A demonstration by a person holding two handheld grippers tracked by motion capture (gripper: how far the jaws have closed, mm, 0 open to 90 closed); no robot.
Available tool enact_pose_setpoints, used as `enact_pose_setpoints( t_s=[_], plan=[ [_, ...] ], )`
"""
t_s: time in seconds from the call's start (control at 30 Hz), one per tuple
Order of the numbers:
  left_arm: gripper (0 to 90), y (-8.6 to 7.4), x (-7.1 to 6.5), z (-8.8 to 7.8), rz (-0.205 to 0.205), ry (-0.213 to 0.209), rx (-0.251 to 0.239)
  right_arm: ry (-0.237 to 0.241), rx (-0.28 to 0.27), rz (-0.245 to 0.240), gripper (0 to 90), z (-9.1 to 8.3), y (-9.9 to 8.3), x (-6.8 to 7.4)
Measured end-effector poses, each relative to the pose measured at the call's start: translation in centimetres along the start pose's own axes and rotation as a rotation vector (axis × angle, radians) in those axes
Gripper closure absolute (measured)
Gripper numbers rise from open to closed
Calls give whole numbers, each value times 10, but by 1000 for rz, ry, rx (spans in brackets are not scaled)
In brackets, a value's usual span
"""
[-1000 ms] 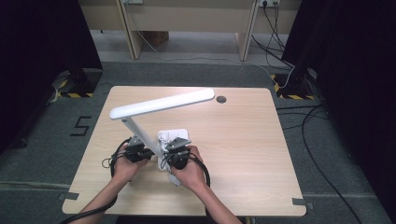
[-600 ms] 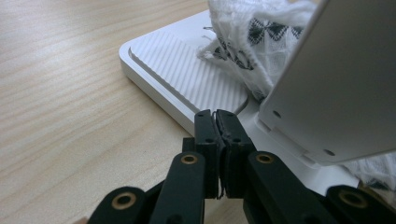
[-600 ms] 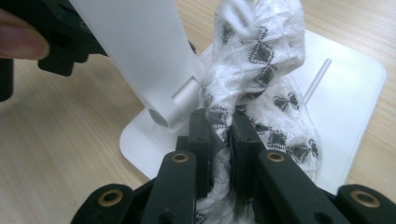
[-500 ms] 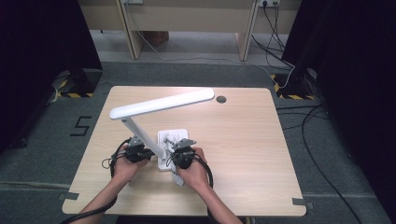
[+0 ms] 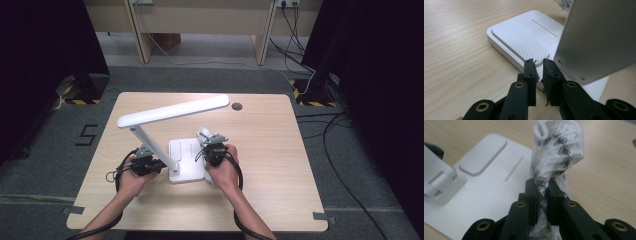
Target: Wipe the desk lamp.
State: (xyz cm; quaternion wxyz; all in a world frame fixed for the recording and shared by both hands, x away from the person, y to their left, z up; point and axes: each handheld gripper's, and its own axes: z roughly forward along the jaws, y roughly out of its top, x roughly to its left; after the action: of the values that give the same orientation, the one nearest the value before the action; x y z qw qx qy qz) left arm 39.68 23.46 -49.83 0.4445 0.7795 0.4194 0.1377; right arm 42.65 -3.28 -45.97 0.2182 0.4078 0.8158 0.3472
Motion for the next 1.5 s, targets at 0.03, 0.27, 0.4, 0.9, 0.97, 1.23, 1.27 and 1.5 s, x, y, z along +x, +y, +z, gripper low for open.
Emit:
enact_pose_setpoints(
  t_s=[0.03, 0.27, 0.4, 0.9, 0.97, 1.23, 1.27, 1.5],
  plan=[
    [794, 0, 0, 0, 0, 0, 0, 0, 0, 0, 822, 0, 0, 0],
    [762, -5, -6, -7, -22, -10, -9, 72, -116, -29, 818, 8, 37, 17],
    [759, -5, -7, -7, -24, -13, -11, 110, -114, -35, 816, 17, 43, 30],
    [759, -6, -7, -6, -24, -17, -8, 215, -8, -54, 818, 63, 41, 51],
    [759, -6, -7, -6, -25, -17, -9, 188, 2, -70, 818, 67, 35, 48],
    [759, -7, -7, -6, -31, -21, -13, 107, 28, -90, 820, 65, 28, 34],
    [758, -8, -7, -7, -31, -22, -14, 104, 28, -80, 820, 64, 26, 32],
    [754, -7, -7, -7, -32, -22, -13, -60, 67, -81, 820, 58, 30, 19]
  ],
)
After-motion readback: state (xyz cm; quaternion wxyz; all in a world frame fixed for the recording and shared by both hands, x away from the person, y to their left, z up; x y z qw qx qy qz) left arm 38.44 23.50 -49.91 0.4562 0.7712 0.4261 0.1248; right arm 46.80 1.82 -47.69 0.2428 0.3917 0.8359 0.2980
